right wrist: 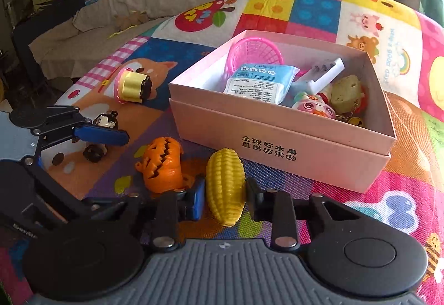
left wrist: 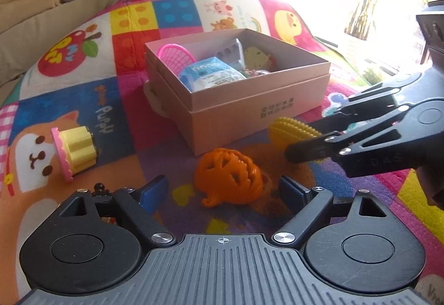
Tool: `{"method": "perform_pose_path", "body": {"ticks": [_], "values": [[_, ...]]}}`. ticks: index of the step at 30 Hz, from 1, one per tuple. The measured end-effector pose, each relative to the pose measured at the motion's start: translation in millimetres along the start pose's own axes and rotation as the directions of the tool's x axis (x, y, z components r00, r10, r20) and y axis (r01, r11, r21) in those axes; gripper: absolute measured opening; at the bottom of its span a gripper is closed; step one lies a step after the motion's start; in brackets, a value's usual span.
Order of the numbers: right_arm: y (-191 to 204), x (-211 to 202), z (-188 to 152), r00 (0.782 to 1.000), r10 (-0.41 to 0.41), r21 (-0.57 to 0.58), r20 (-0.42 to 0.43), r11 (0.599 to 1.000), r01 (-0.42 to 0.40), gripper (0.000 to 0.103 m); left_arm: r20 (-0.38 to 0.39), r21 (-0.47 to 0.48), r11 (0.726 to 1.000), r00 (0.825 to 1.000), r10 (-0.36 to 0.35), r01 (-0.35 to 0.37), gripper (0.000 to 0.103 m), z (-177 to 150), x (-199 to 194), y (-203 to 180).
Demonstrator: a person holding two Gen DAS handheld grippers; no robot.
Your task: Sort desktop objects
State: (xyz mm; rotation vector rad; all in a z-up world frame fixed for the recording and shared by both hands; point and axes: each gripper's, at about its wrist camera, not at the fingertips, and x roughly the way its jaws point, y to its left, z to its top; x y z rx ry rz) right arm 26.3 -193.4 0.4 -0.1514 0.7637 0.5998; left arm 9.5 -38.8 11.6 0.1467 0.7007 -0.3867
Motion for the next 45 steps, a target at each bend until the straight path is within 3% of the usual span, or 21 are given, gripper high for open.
{"method": "perform_pose_path", "body": {"ticks": [3,6,11,15,17,19,23,27,31,36,38,41,45], "values": [[-6.7,-18.3,-6.8,1.0,-0.014,0.011,0.005,1.0,0.014,0.03,-0.025,-0.001,0.999,0.999,0.035,-0.035,0.082,3.9,13.0,-5.1],[-12.4,-37.8,-16.0,0.999,-0.044,0.024,0.002,0.999,0.044,0.03,-0.019,0.011,0.999,0.999,0.032,-0.032,0.063,3.7,6.6,-10.7],[-20.4,-69.8,-29.1,0.998,-0.064,0.068,0.004,0.996,0.064,0.03,0.007,0.035,0.999,1.0,0.017,-0.017,0.062,2.1,-22.1,-24.5],[-20.0,-108.3,-22.2,0.992,-0.083,0.073,0.092,0.994,0.076,0.03,0.143,0.044,0.999,0.99,0.003,-0.009,0.057,31.1,-57.6,-31.6],[-19.9,-129.6,-9.7,0.981,-0.115,0.065,0.156,0.992,0.106,0.03,0.216,0.051,0.998,0.976,0.011,-0.022,0.046,50.2,-68.8,-32.6],[-22.9,-147.6,4.9,0.964,-0.145,0.062,0.224,0.989,0.134,0.03,0.267,0.054,0.997,0.963,0.032,-0.049,0.046,70.5,-71.9,-32.3],[-36.0,-161.5,34.5,0.927,-0.188,0.082,0.325,0.982,0.171,0.03,0.274,0.056,0.995,0.959,0.07,-0.088,0.04,94.4,-54.5,-26.0],[-53.8,-142.9,61.5,0.927,-0.166,0.126,0.335,0.983,0.131,0.03,0.226,-0.033,0.995,0.97,0.094,-0.089,0.04,95.2,-39.1,-7.1],[-66.0,-99.4,83.3,0.937,-0.171,0.13,0.304,0.982,0.137,0.03,0.185,-0.1,0.99,0.975,0.119,-0.102,0.043,74.9,-41.3,12.9],[-75.8,-67.3,88.9,0.95,-0.181,0.169,0.254,0.976,0.141,0.033,0.146,-0.126,0.988,0.983,0.112,-0.094,0.065,39.5,-65.6,28.8],[-73.6,-70.7,83.4,0.951,-0.172,0.175,0.257,0.976,0.13,0.039,0.124,-0.113,0.99,0.988,0.095,-0.081,0.076,21.0,-77.1,30.2],[-63.3,-79.0,74.1,0.954,-0.163,0.16,0.254,0.979,0.124,0.045,0.102,-0.106,0.987,0.986,0.132,-0.121,0.082,-1.3,-88.8,33.9],[-24.3,-82.3,56.5,0.975,-0.055,0.066,0.215,0.997,0.042,0.076,0.07,-0.223,0.957,0.976,0.205,-0.185,0.089,-22.7,-100.9,59.6]]}}
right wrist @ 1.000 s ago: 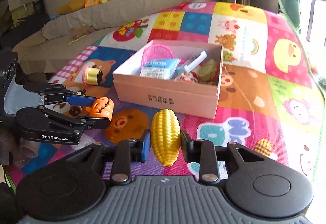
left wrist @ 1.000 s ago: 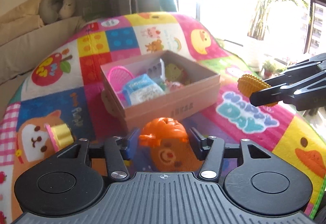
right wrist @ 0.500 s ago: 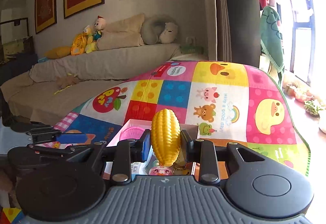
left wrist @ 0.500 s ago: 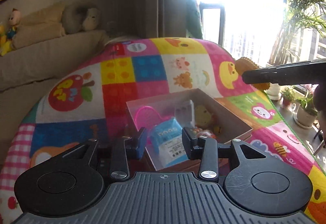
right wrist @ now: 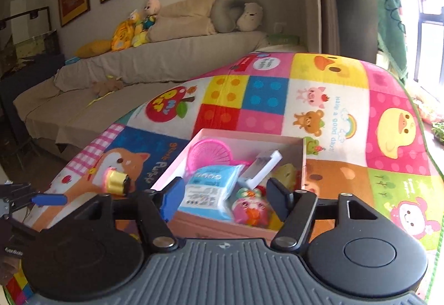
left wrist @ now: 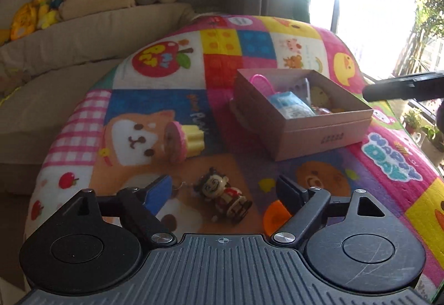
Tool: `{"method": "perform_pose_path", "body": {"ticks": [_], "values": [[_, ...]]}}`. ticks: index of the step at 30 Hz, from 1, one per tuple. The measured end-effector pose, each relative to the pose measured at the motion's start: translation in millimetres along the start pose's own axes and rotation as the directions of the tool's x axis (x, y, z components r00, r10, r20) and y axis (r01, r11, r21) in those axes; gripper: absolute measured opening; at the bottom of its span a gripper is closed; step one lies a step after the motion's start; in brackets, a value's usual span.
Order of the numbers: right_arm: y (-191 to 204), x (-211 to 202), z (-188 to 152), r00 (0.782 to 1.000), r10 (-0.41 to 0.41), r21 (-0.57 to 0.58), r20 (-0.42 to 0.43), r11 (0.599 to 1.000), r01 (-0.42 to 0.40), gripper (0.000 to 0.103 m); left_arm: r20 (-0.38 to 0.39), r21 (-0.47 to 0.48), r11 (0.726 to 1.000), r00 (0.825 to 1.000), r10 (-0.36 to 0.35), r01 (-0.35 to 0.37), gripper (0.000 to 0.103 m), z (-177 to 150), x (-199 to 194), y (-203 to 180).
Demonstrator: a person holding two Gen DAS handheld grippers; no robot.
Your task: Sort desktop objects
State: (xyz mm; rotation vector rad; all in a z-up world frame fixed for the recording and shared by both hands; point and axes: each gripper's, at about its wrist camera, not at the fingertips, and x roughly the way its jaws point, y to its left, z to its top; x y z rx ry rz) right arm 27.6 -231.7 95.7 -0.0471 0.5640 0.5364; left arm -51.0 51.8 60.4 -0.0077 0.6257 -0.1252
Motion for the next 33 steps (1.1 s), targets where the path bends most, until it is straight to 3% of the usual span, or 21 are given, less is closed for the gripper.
{"method": "perform_pose_path", "body": {"ticks": [1,3,5,7,9,12,14,15,16,17,20,24,30,33], "values": [[13.6,1.8,-7.5,0.999,0.047,-0.027,-0.024,0.998,-0.048,0.086,-0.005,-0.028,0.999,1.0,0.016,-0.016,0.09,-2.5,-1.5,8.0],[43.9,10.0,-24.1,0.986,0.138,-0.081,-0.095,0.986,-0.146,0.095,-0.018,-0.067,0.997,0.999,0.043,-0.044,0.091,-5.6,-1.9,20.5],[77.6,21.3,-43.2,0.964,0.204,-0.151,-0.173,0.961,-0.23,0.095,-0.029,-0.09,0.994,0.997,0.067,-0.069,0.093,-8.4,-3.3,29.5],[105.1,31.1,-58.8,0.954,0.218,-0.229,-0.207,0.937,-0.264,0.094,-0.029,-0.102,0.992,0.997,0.074,-0.077,0.094,-10.9,-5.3,34.7],[125.1,43.7,-69.8,0.945,0.22,-0.262,-0.243,0.923,-0.282,0.089,-0.025,-0.115,0.99,0.997,0.073,-0.076,0.095,-12.8,-7.3,38.4],[137.9,62.5,-76.0,0.915,0.252,-0.231,-0.316,0.914,-0.332,0.083,-0.028,-0.137,0.988,0.997,0.065,-0.068,0.095,-15.3,-6.2,41.1],[143.3,70.3,-80.3,0.909,0.24,-0.244,-0.34,0.911,-0.332,0.073,-0.034,-0.143,0.988,0.998,0.056,-0.06,0.096,-16.9,-3.7,40.3],[145.5,72.5,-82.6,0.909,0.226,-0.257,-0.351,0.91,-0.325,0.063,-0.036,-0.143,0.988,0.998,0.051,-0.056,0.096,-17.3,-2.7,39.5],[146.8,73.6,-83.6,0.909,0.214,-0.266,-0.357,0.91,-0.319,0.054,-0.038,-0.142,0.989,0.998,0.045,-0.05,0.096,-17.8,-0.9,37.7],[146.8,72.8,-83.7,0.914,0.202,-0.274,-0.351,0.912,-0.307,0.051,-0.041,-0.142,0.989,0.998,0.04,-0.046,0.096,-18.1,0.7,36.0],[140.7,65.4,-80.5,0.916,0.196,-0.269,-0.349,0.916,-0.298,0.051,-0.049,-0.143,0.989,0.998,0.026,-0.033,0.096,-19.2,4.2,31.3],[123.1,42.3,-68.5,0.934,0.166,-0.278,-0.315,0.925,-0.258,0.051,-0.058,-0.123,0.992,0.998,-0.011,0.004,0.097,-19.9,8.8,21.1],[68.1,-5.0,-8.3,0.988,0.075,-0.199,-0.132,0.975,-0.1,0.051,-0.054,-0.067,0.993,0.993,-0.101,0.097,0.097,-12.0,19.0,-8.4],[35.8,-7.8,21.6,0.999,-0.017,-0.142,-0.041,0.99,0.011,0.051,-0.045,-0.025,0.993,0.992,-0.115,0.114,0.097,-8.0,22.9,-24.6]]}}
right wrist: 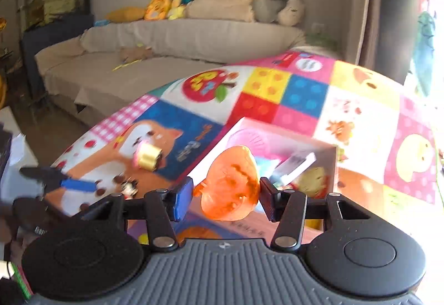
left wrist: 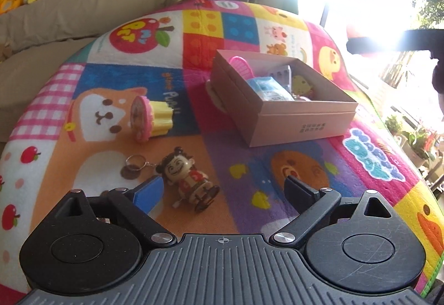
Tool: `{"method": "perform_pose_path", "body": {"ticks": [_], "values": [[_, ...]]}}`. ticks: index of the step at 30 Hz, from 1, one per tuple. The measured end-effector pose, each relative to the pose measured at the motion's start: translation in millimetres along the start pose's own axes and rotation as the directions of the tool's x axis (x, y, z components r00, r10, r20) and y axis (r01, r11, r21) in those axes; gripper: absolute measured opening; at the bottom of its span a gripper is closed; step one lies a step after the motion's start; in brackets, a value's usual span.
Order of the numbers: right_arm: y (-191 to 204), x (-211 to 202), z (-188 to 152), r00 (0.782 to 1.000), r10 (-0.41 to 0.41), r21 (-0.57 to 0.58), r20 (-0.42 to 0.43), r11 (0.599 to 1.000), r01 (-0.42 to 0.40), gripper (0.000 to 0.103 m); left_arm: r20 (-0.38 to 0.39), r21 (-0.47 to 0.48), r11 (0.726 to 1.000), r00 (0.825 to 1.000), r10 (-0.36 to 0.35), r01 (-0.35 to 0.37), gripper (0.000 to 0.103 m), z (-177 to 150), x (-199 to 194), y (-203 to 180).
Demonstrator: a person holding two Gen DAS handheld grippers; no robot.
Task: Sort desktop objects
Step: 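Carry the pumpkin over the pink box and release it with the right tool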
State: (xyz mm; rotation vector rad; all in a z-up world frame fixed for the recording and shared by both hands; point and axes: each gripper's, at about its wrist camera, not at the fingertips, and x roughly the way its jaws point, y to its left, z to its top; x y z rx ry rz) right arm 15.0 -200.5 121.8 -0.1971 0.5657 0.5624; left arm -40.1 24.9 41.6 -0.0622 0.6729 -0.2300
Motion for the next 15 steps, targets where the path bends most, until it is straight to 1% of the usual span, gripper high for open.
{"method": "perform_pose_path", "body": {"ticks": [2,3,5,6,7,8,9,10,11,12,14,15], "values": [[-20.6,9.2,10.7,0.996,-0.081,0.025,0.033,0.996,0.08,0.051,0.004,0.027,1.0,1.0,0.0,0.0,0.098,0.1,1.7,-7.0],[-30.0,17.6,14.5,0.993,-0.116,0.033,0.034,0.993,0.115,0.051,0.003,0.033,0.999,1.0,-0.001,0.001,0.098,-0.5,2.2,-8.2],[-48.6,35.7,17.6,0.991,-0.134,0.064,0.019,0.989,0.132,0.052,-0.001,0.035,0.999,1.0,0.002,-0.002,0.099,-2.3,2.4,-7.3],[-55.5,45.7,17.7,0.99,-0.143,0.073,0.006,0.987,0.142,0.054,-0.003,0.033,0.999,1.0,0.009,-0.009,0.1,-3.5,2.5,-5.5],[-60.3,54.9,16.5,0.986,-0.166,0.076,-0.006,0.983,0.165,0.061,-0.007,0.024,0.999,1.0,0.021,-0.021,0.1,-4.4,2.8,-1.6],[-62.1,61.8,14.8,0.981,-0.196,0.072,-0.008,0.978,0.196,0.062,-0.01,0.014,0.999,0.999,0.034,-0.033,0.1,-5.3,2.9,3.1],[-59.6,68.4,10.1,0.969,-0.247,0.058,-0.001,0.967,0.246,0.063,-0.012,0.004,0.999,0.999,0.046,-0.046,0.1,-5.8,2.8,7.3],[-54.5,72.3,5.9,0.963,-0.268,0.042,0.003,0.963,0.268,0.063,-0.012,-0.013,0.998,0.998,0.067,-0.067,0.1,-5.5,2.0,15.2],[-47.5,73.4,1.1,0.967,-0.254,0.031,0.009,0.967,0.254,0.063,-0.011,-0.031,0.995,0.996,0.09,-0.09,0.1,-4.7,1.4,22.0],[-37.9,72.4,-3.7,0.975,-0.22,0.022,0.017,0.975,0.22,0.063,-0.008,-0.054,0.991,0.993,0.118,-0.119,0.1,-2.9,0.7,30.2],[-14.0,69.0,-11.7,0.989,-0.144,-0.013,0.033,0.989,0.144,0.063,-0.001,-0.102,0.98,0.985,0.172,-0.171,0.1,1.1,-2.1,46.4],[5.0,67.3,-15.3,0.995,-0.085,-0.042,0.041,0.995,0.087,0.064,0.004,-0.129,0.971,0.979,0.204,-0.202,0.1,3.8,-4.4,56.0]]}}
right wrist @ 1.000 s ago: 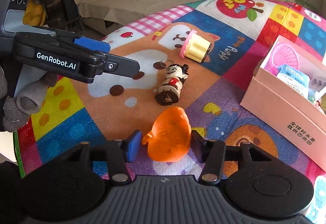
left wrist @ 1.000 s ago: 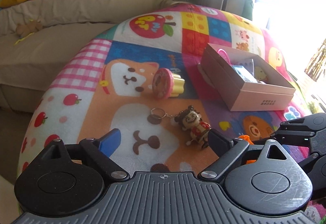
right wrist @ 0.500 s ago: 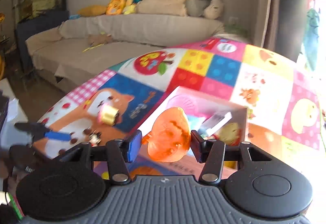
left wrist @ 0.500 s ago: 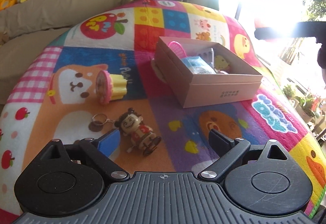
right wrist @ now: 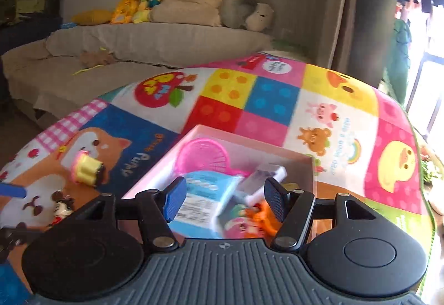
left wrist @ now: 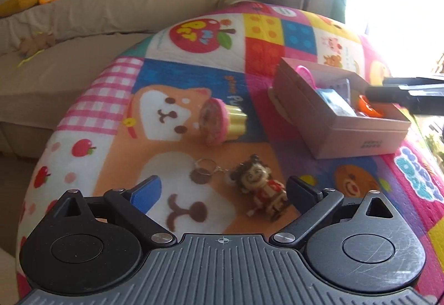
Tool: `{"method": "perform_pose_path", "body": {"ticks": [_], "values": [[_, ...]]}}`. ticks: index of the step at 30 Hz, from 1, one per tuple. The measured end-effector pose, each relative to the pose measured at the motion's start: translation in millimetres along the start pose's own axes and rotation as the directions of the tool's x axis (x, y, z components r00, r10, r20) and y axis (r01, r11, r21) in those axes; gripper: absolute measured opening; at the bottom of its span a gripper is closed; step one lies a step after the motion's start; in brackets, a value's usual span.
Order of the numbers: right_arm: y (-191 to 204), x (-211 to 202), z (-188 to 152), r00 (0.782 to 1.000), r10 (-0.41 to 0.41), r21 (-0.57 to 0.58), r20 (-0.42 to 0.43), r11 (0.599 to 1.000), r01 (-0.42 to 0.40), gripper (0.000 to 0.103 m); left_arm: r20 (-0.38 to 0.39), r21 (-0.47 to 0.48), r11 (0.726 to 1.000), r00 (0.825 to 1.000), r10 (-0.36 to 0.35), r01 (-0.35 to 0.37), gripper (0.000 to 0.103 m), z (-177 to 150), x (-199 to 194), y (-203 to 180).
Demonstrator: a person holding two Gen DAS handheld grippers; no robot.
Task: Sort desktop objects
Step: 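Grasp the boy figurine with the right tool while the left grasps the pink stamp toy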
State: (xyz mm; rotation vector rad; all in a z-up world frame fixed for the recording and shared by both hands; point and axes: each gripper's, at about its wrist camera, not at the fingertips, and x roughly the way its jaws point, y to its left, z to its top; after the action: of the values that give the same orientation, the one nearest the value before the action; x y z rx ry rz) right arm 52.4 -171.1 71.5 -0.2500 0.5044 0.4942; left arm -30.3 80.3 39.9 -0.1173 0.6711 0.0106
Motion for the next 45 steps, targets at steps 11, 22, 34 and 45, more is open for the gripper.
{"method": "perform_pose_path", "body": {"ticks": [11,22,34,45], "values": [[130.3,44.5,-19.1,0.922,0.356,-0.012,-0.154,0.932,-0.362,0.056,0.03,-0.13,0.984,0.991,0.129,-0.124,0.1,13.9,-5.6,52.0],[100.5,16.6,-45.0,0.913,0.352,0.029,-0.204,0.935,-0.354,0.021,0.12,0.044,0.998,0.992,-0.05,0.045,0.102,21.7,7.0,-5.0],[-3.5,-35.0,-104.8,0.977,0.16,0.248,-0.143,0.961,-0.121,0.044,0.107,0.097,0.99,0.988,-0.108,0.098,0.102,41.9,68.1,-41.2],[-9.6,-30.6,-120.0,0.978,0.18,0.291,-0.108,0.946,-0.142,0.058,0.106,0.216,0.952,0.964,-0.243,0.216,0.102,46.4,64.6,-57.6]]}}
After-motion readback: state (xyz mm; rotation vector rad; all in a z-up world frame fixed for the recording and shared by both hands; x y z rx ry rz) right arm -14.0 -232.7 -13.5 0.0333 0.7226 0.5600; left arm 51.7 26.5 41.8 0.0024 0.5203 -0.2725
